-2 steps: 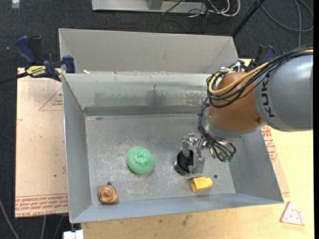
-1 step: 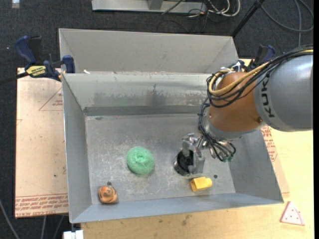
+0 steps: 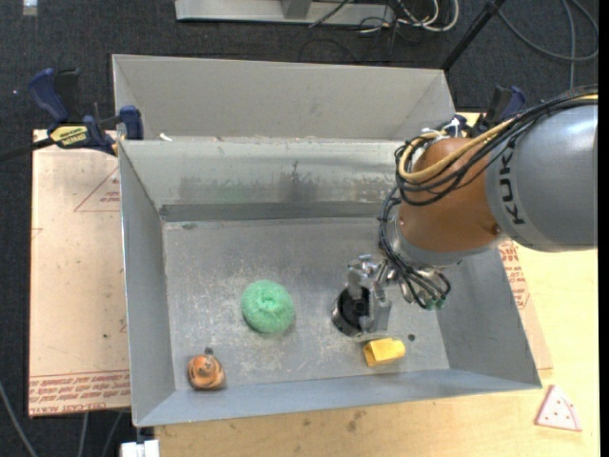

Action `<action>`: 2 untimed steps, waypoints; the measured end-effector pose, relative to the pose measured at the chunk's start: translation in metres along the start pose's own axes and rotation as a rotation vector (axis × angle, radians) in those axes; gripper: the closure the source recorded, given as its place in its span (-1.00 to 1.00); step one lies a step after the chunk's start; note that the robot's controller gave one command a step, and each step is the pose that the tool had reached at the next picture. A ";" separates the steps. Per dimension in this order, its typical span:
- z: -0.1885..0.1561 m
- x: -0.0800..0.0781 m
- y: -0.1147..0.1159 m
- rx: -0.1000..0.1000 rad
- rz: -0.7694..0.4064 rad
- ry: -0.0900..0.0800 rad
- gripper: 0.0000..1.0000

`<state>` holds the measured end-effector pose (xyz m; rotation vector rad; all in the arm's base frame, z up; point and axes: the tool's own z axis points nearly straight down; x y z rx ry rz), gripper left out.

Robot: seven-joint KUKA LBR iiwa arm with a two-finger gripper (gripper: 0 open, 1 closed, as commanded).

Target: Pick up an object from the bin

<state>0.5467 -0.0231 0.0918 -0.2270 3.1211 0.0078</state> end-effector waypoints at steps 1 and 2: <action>-0.046 -0.001 -0.023 0.001 -0.151 0.013 1.00; -0.127 -0.002 -0.029 0.004 -0.127 0.007 -1.00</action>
Offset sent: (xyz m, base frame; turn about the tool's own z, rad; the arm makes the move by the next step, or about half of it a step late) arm 0.0028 -0.0301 0.1264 -0.1272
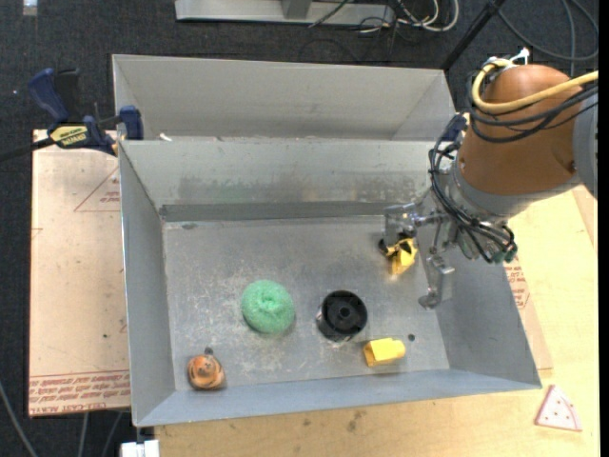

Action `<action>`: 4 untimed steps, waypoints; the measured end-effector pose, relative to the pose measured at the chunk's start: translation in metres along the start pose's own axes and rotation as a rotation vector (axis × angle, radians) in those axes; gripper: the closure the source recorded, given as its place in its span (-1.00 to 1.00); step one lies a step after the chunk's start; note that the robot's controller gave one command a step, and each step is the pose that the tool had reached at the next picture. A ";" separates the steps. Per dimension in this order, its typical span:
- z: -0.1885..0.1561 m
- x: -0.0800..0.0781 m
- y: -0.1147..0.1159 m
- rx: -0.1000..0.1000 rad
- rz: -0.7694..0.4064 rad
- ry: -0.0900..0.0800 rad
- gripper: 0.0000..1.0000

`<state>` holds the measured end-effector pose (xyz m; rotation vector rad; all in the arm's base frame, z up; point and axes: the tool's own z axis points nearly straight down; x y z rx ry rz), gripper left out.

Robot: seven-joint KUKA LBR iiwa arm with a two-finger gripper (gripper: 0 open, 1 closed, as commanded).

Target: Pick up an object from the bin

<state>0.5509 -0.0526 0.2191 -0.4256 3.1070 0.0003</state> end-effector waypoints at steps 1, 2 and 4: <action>0.001 0.001 0.000 -0.001 0.001 0.002 -1.00; 0.038 -0.058 0.032 0.003 -0.063 -0.005 -1.00; 0.090 -0.038 0.046 -0.001 -0.116 0.003 -1.00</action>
Offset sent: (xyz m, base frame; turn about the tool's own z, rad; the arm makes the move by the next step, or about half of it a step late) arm 0.0643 0.0690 -0.0589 -0.0932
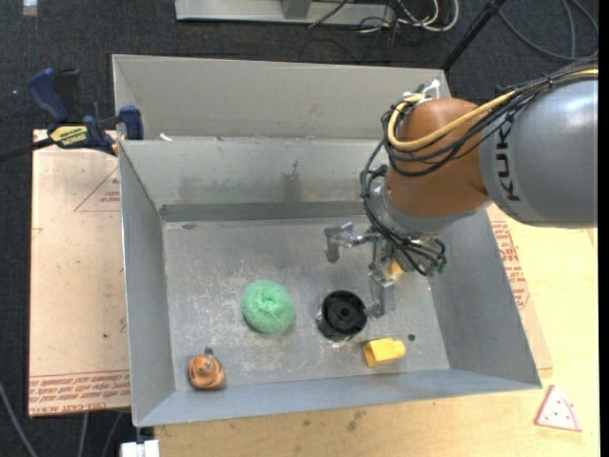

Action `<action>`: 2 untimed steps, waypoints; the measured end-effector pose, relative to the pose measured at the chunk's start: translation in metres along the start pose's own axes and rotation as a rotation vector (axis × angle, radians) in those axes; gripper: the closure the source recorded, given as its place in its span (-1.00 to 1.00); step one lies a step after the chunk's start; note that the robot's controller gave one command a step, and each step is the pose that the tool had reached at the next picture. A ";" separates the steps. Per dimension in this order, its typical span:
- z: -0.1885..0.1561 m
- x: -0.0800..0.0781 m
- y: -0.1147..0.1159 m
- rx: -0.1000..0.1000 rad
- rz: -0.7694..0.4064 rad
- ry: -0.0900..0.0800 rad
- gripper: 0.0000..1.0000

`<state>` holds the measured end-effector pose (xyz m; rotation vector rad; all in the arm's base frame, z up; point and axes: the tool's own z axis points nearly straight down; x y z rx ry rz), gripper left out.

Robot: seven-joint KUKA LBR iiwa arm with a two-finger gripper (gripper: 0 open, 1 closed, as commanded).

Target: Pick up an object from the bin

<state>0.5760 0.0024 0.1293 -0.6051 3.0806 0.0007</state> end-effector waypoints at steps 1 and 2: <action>0.029 0.021 0.015 -0.001 -0.080 0.000 -1.00; 0.059 0.036 0.017 -0.001 -0.228 -0.001 1.00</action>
Offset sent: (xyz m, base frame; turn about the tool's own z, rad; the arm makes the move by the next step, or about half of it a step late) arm -0.0407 0.0013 -0.0593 -0.2311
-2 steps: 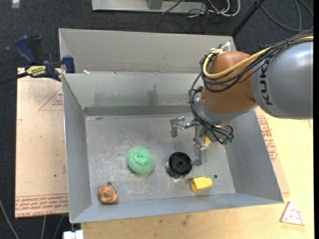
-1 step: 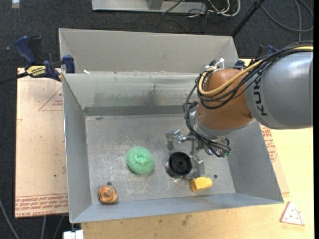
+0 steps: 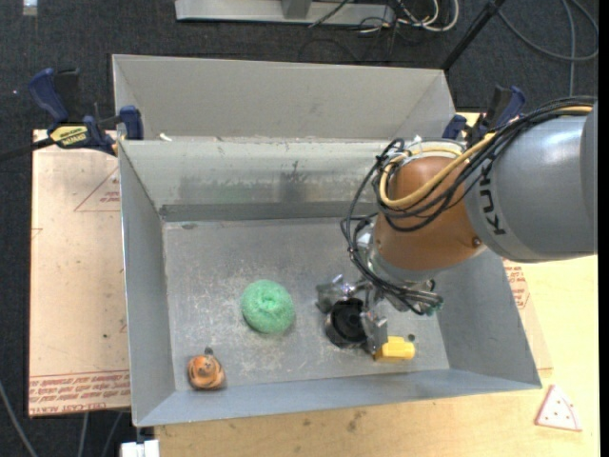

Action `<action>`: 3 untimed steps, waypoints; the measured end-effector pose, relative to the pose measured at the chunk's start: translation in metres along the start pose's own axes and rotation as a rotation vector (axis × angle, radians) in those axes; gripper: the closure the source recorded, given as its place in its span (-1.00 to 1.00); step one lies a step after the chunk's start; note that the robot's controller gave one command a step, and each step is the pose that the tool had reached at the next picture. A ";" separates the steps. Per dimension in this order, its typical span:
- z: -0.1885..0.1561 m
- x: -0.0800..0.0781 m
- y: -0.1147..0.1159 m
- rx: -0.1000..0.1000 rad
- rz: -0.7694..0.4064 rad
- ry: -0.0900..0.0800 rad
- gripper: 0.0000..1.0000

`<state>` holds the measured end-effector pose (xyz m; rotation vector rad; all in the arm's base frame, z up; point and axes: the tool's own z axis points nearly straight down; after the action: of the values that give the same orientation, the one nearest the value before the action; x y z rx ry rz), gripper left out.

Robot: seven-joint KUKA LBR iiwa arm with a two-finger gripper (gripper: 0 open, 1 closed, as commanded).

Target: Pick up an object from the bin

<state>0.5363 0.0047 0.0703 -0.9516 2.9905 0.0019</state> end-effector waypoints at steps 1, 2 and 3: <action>0.000 0.000 0.000 0.000 0.000 0.000 1.00; 0.000 0.000 0.000 0.000 0.001 0.000 1.00; -0.119 0.001 -0.004 0.000 -0.004 0.001 1.00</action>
Offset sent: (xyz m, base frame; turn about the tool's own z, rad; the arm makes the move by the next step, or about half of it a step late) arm 0.0000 0.0000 0.0000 0.0000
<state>0.5374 0.0009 0.1890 -0.9576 2.9891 0.0019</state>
